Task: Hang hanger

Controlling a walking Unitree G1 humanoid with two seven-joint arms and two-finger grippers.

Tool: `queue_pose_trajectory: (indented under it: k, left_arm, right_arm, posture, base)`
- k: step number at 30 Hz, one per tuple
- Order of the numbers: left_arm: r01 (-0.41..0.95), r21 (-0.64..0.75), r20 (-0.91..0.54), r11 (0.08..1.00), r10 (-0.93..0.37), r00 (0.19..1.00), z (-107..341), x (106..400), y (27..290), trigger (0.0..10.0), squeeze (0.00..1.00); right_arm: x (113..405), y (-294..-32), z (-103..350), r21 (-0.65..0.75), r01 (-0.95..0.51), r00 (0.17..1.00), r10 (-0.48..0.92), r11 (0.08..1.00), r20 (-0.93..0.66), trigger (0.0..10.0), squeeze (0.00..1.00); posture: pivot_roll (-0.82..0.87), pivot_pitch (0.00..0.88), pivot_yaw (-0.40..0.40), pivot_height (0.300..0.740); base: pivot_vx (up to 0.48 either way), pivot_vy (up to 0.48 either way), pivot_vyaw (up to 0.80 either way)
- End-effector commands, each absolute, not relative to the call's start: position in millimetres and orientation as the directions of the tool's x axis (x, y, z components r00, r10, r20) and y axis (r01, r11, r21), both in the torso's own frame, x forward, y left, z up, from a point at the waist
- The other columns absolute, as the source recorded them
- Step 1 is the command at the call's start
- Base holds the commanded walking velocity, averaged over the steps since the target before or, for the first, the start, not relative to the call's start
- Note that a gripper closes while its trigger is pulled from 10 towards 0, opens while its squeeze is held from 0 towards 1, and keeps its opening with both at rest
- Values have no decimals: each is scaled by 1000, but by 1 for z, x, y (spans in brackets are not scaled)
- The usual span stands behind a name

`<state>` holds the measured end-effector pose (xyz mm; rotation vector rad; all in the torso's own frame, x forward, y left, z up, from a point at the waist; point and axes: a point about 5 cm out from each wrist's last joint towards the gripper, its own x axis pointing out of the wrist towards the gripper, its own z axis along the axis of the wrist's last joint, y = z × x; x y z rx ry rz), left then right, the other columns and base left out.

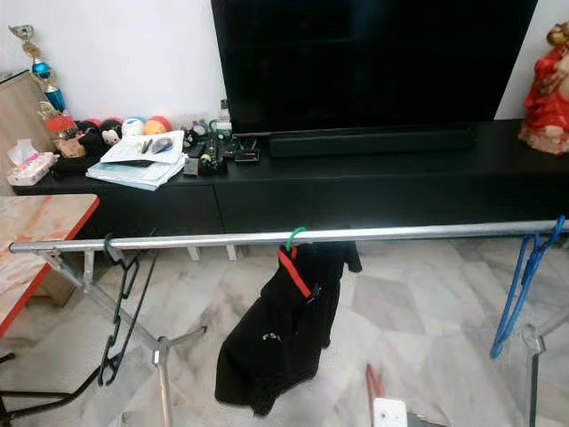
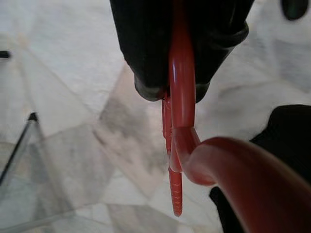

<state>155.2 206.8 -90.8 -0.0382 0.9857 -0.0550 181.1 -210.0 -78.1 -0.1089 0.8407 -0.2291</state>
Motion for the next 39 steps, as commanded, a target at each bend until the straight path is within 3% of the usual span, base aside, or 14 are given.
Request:
queue_pose_trajectory:
  k: [1,25,31,39]
  left_arm:
    - [14,-45,-851,999,-46,523,-94,145,213,10000,0]
    - [0,-50,-861,999,-43,506,-96,142,210,10000,0]
    - [3,-51,-860,999,-46,508,-96,142,210,10000,0]
    - [17,-48,-863,999,-50,503,-96,141,210,10000,0]
  right_arm:
    - [182,-202,-79,-161,158,646,-226,974,-729,10000,0]
    - [182,-203,-79,-155,187,637,-240,970,-733,10000,0]
    - [183,-203,-78,-163,199,646,-254,966,-720,10000,0]
    - [210,-217,-59,-196,306,694,-359,932,-624,10000,0]
  posture:
    - [45,0,64,740]
    - [53,1,56,740]
    - [56,6,53,740]
    - [62,7,52,740]
  base:
    - [0,0,0]
    - [214,0,0]
    - [0,0,-493]
    - [0,0,0]
